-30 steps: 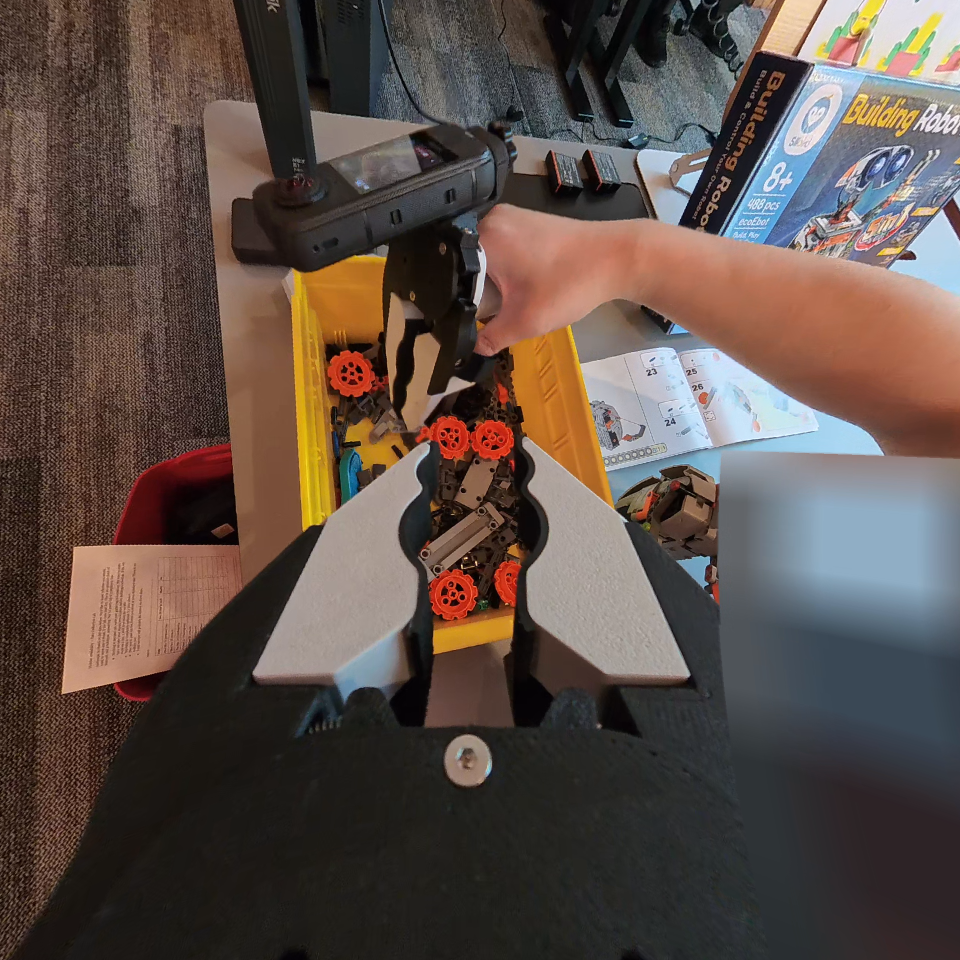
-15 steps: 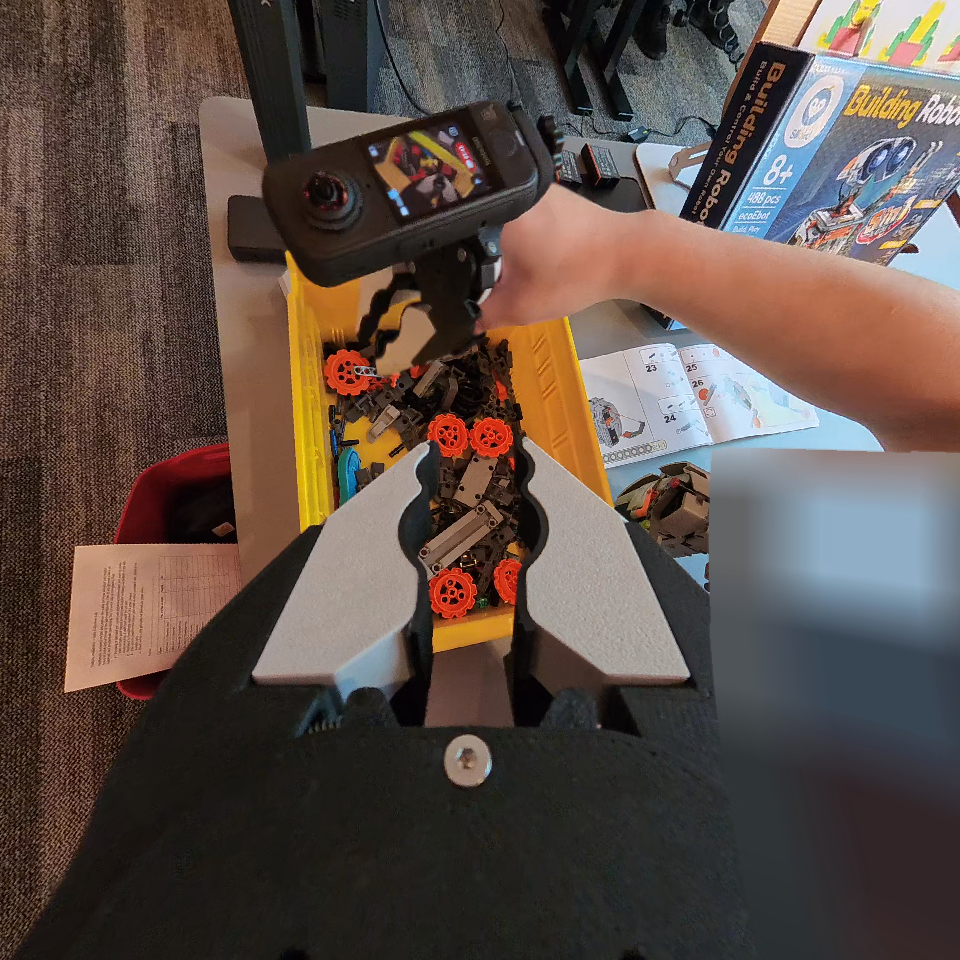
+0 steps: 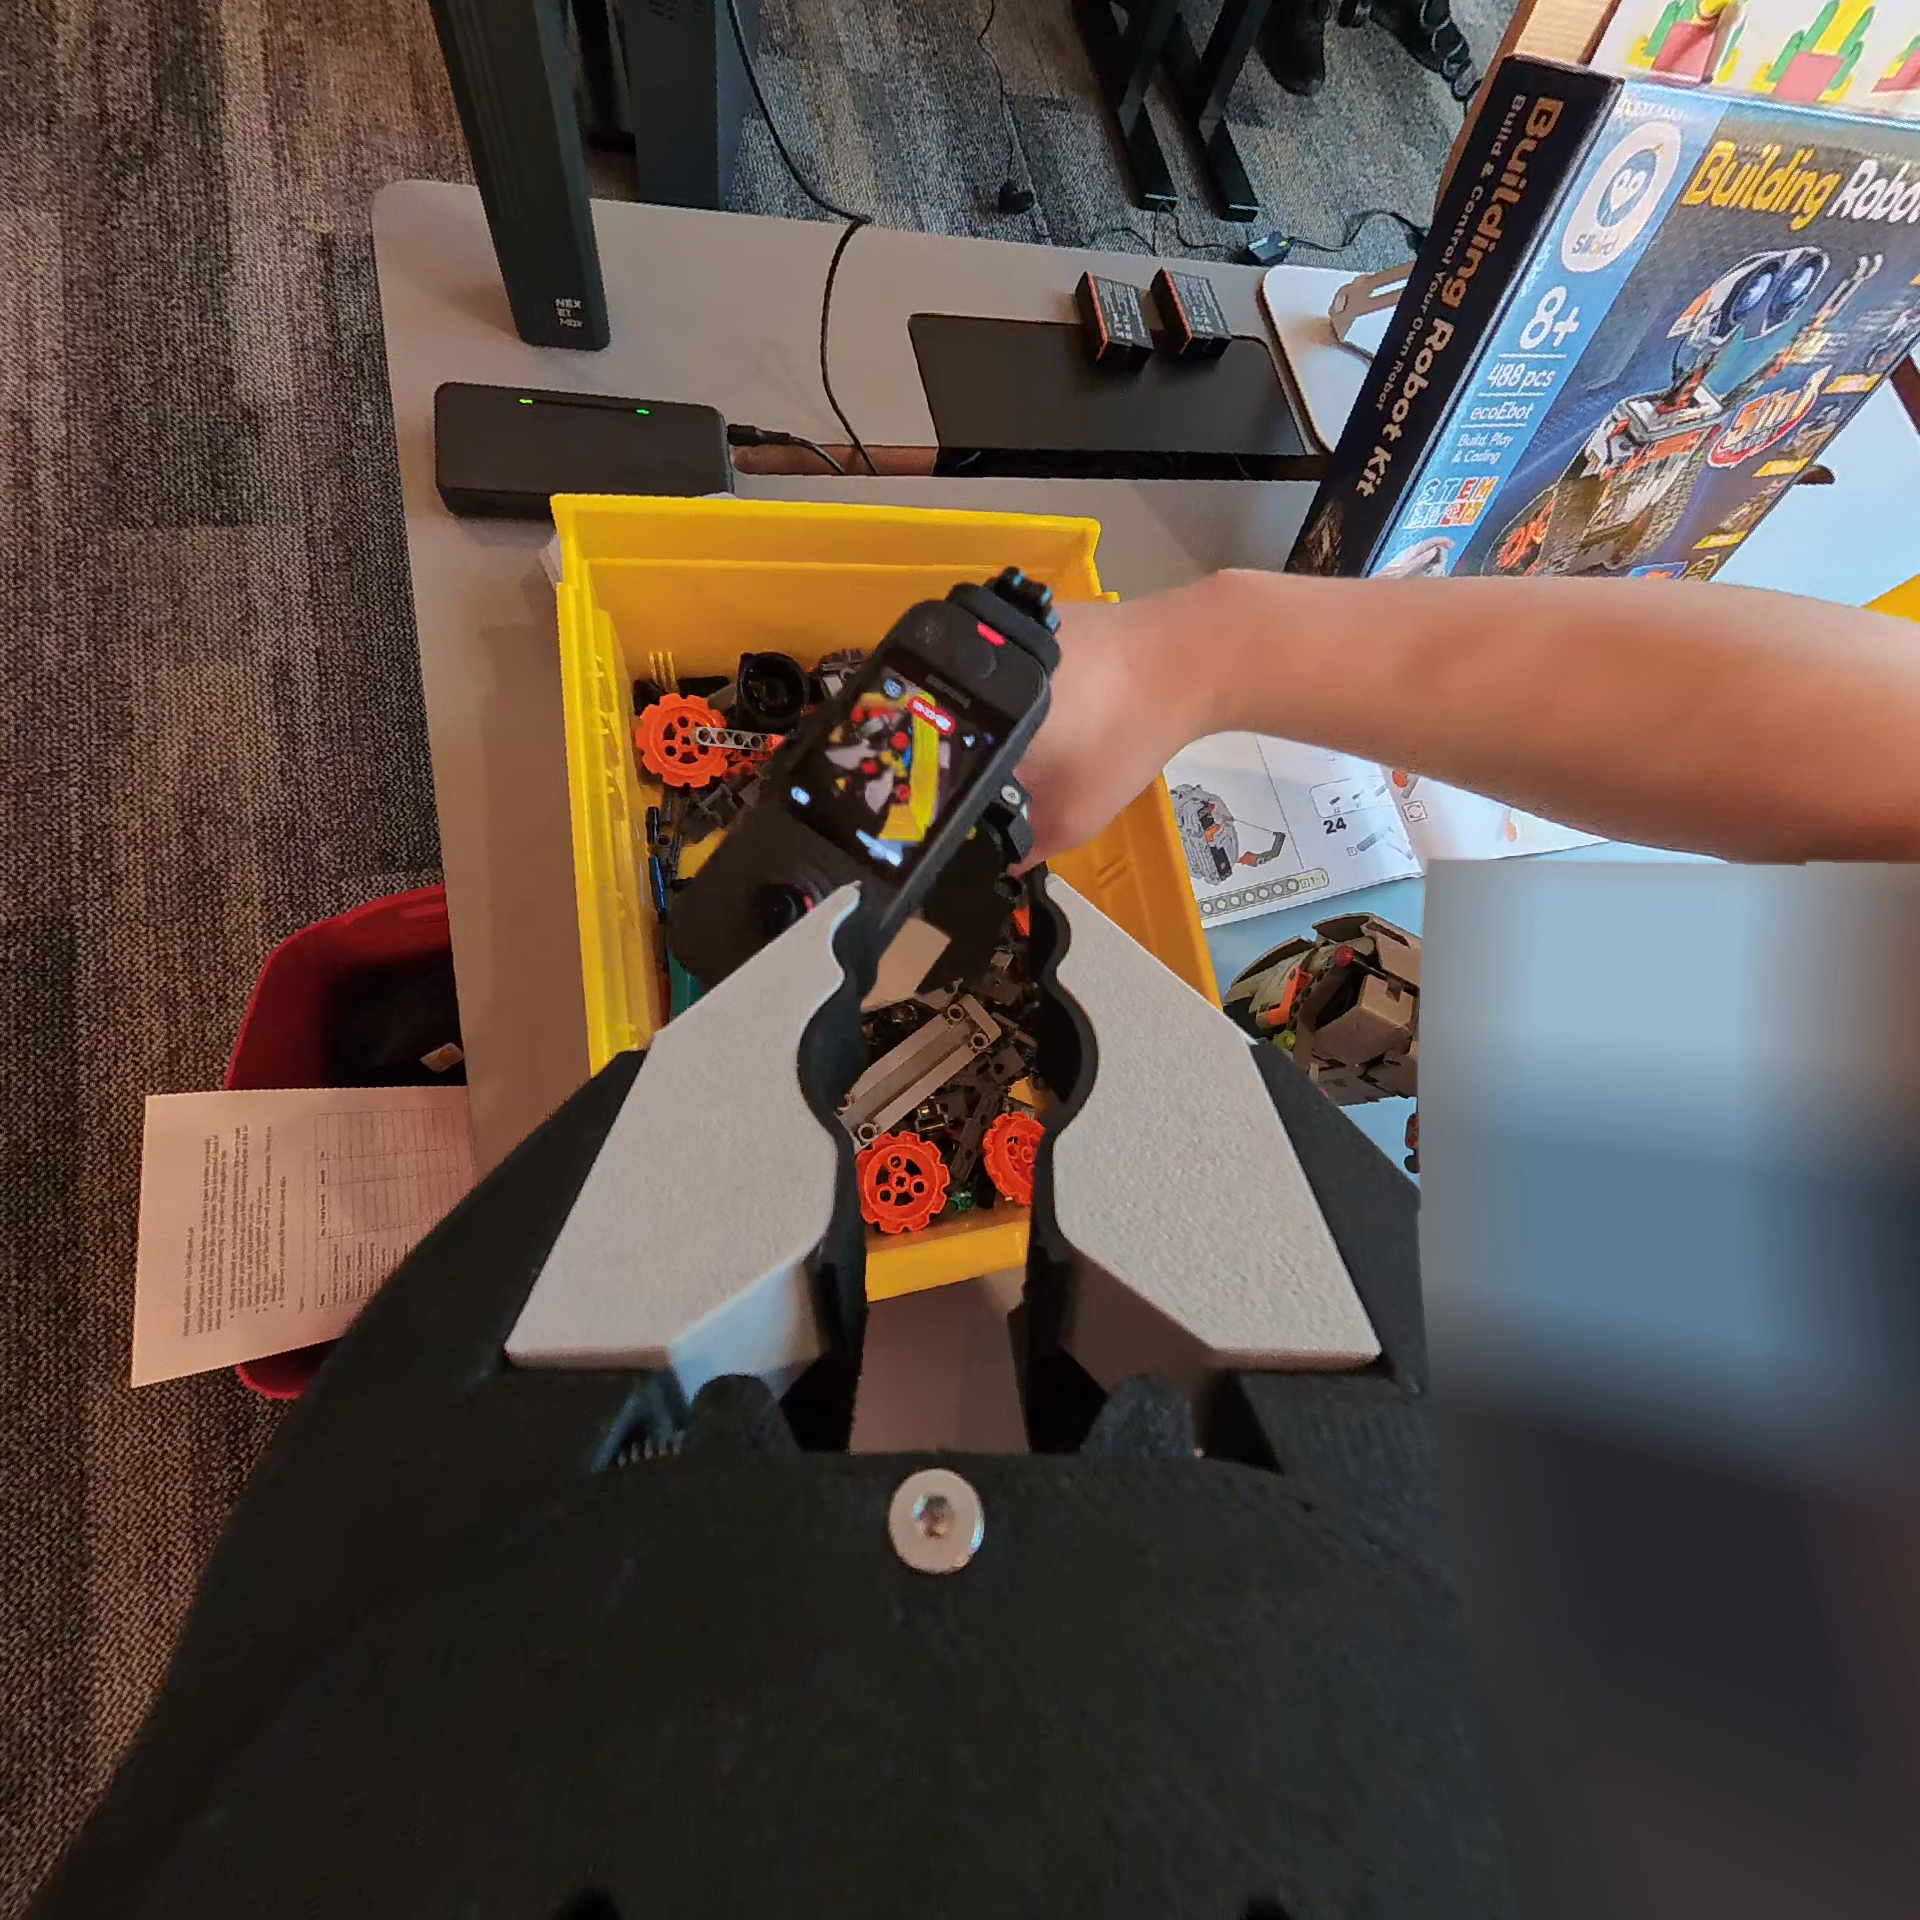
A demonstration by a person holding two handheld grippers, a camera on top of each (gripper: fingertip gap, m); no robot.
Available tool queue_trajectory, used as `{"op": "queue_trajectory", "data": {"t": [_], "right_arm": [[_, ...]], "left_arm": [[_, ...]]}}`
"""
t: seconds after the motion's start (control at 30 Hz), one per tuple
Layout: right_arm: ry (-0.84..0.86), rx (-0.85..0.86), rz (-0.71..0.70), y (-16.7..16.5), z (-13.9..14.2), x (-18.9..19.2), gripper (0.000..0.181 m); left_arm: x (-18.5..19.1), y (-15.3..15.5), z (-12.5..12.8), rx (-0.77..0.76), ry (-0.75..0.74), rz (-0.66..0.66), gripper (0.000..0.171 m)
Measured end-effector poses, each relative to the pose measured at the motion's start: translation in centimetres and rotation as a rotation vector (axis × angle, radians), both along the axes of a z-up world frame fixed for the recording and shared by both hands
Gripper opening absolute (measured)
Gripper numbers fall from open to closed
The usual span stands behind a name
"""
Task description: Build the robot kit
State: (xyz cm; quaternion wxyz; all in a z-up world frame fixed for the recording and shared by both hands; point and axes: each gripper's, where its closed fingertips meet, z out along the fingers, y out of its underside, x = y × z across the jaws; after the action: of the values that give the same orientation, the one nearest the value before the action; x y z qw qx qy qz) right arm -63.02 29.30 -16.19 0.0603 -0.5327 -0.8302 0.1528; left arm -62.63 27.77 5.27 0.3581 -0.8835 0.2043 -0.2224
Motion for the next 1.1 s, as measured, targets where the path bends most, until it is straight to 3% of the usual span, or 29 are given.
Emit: {"op": "queue_trajectory", "data": {"t": [0.2, 0.47, 0.73, 1.1], "right_arm": [[-0.060, -0.188, -0.147, 0.8, 1.1, 1.4, 0.011], [-0.045, -0.262, -0.269, 3.3, 3.0, 3.1, 0.011], [0.001, -0.236, -0.285, 4.3, 4.8, 4.4, 0.010], [0.221, -0.171, -0.215, 3.5, 8.9, 4.5, 0.010]], "left_arm": [[0.1, -0.1, -0.1, -0.003, 0.003, -0.006, 0.027], [0.1, -0.1, -0.1, -0.005, 0.004, -0.005, 0.027], [0.1, 0.0, -0.2, -0.009, 0.008, -0.003, 0.027], [-0.2, 0.0, -0.2, -0.008, 0.000, 0.005, 0.027]]}}
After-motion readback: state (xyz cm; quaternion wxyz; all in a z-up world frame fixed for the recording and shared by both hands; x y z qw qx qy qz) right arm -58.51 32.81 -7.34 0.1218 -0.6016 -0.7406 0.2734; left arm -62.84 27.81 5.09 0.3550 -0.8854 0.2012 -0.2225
